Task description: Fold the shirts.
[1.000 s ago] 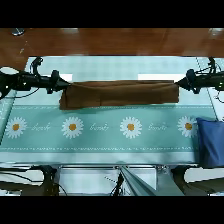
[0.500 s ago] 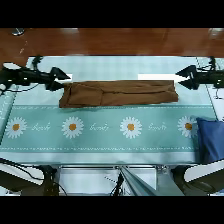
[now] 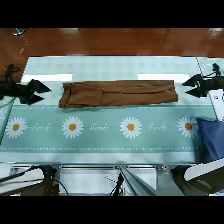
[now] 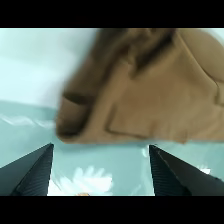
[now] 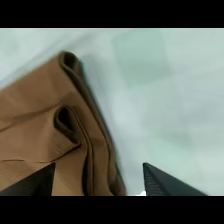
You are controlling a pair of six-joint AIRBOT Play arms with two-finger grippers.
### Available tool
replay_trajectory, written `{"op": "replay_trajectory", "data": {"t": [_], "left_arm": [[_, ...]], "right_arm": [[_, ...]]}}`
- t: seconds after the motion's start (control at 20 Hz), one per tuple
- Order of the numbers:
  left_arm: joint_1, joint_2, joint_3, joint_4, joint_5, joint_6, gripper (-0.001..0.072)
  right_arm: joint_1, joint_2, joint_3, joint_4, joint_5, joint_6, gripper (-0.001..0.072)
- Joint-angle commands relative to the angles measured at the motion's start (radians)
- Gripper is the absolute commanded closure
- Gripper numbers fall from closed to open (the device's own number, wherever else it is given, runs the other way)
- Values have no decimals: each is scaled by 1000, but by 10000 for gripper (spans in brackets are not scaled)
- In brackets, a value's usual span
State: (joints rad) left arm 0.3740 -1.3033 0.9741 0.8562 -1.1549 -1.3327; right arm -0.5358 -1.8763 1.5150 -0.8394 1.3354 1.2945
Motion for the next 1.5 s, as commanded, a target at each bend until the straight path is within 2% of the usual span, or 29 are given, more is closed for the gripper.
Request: {"op": "replay_trajectory", "data": {"t": [0.0, 0.15, 0.25, 0.3, 0.35, 0.4, 0.45, 0.5, 0.65, 0.85, 0.9, 0.95, 1.05, 1.1, 1.2, 1.35, 1.45], "left_arm": [[-91, 188, -248, -120, 106, 105, 4], [-200, 200, -271, -180, -10, 216, 5], [-246, 195, -267, -186, 12, 222, 5], [-256, 192, -267, -199, 30, 222, 5], [-257, 190, -267, -219, 40, 222, 10], [-256, 188, -267, -241, 47, 222, 173], [-256, 188, -267, -260, 49, 224, 588], [-257, 188, -267, -295, 47, 253, 682], [-315, 189, -267, -393, 94, 300, 684], [-561, 141, -200, -386, 341, 298, 685], [-630, 96, -146, -339, 391, 247, 685], [-686, 35, -76, -246, 404, 153, 685], [-789, -123, 114, -74, 360, 17, 685], [-831, -202, 213, -51, 320, -3, 685], [-914, -353, 416, -51, 251, -9, 685], [-1021, -539, 642, -52, 221, -113, 685], [-1095, -623, 732, -57, 188, -140, 685]], "right_arm": [[58, -50, 2, -23, 16, 3, 83], [142, -59, 2, -11, 34, -28, 83], [191, -58, 2, -7, 27, -26, 106], [204, -57, 5, -5, 31, -18, 213], [210, -53, 7, -2, 47, -16, 473], [209, -40, 7, 4, 70, -16, 682], [204, -17, 6, 0, 97, -17, 687], [198, 18, 6, -13, 121, -17, 687], [188, 184, -34, -53, 138, -21, 687], [188, 513, -248, -61, 77, -29, 687], [188, 600, -311, -61, 72, -29, 687], [189, 678, -365, -61, 60, -27, 687], [189, 823, -458, -58, 38, -3, 686], [189, 884, -492, -58, 39, 14, 687], [189, 977, -537, -57, 53, 38, 687], [189, 1065, -549, -49, 68, 62, 687], [189, 1099, -549, -22, 80, 63, 687]]}}
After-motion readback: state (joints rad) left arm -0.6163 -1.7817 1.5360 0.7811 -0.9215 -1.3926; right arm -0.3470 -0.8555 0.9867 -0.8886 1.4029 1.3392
